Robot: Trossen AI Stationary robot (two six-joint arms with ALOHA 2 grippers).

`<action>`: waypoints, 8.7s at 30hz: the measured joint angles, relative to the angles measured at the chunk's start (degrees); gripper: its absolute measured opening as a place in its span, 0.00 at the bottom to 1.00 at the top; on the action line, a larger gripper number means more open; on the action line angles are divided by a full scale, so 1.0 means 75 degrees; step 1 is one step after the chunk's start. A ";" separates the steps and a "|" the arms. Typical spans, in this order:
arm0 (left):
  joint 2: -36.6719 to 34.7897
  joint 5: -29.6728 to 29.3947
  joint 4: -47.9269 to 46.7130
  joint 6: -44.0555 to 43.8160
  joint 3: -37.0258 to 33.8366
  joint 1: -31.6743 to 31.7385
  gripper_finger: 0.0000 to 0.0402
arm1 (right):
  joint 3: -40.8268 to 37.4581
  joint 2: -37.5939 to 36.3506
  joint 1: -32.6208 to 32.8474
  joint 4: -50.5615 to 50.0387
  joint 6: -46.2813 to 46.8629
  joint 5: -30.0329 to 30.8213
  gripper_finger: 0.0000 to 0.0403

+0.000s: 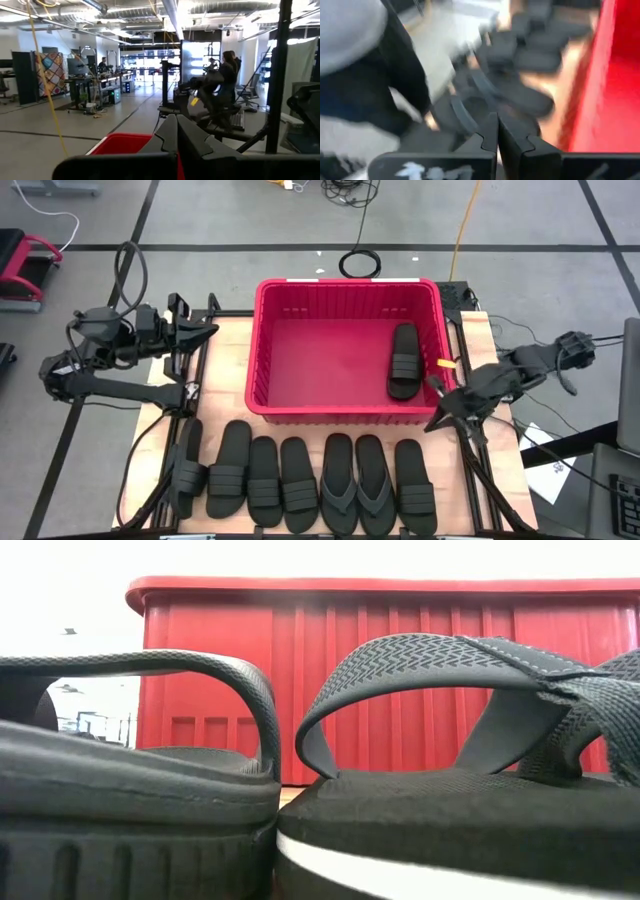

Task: Pick and place slides into bin
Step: Put the black slide into the red bin

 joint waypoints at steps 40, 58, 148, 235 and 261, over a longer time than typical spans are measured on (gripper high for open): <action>-0.0446 0.0202 -0.0459 -0.0577 -0.0006 0.0000 0.05 | -0.1781 0.2403 0.3729 0.1947 0.3727 0.1764 0.03; -0.0449 0.0183 -0.0549 -0.0806 -0.0006 0.0000 0.05 | -0.3131 0.2424 0.3434 0.3032 0.4055 -0.0141 0.54; -0.0452 0.0638 -0.0762 -0.0369 -0.0006 -0.0003 0.05 | 0.5848 0.2504 -0.3831 -0.4316 -0.2152 0.2220 0.01; -0.0149 -0.0097 -0.1297 -0.1005 -0.0003 0.0000 0.05 | 0.3400 0.9336 -0.9181 -0.4088 -0.8386 -0.4423 0.01; -0.0149 -0.0079 -0.1294 -0.1125 -0.0003 0.0000 0.05 | 0.1965 0.9307 -0.9173 -0.2454 -0.7362 -0.3348 0.15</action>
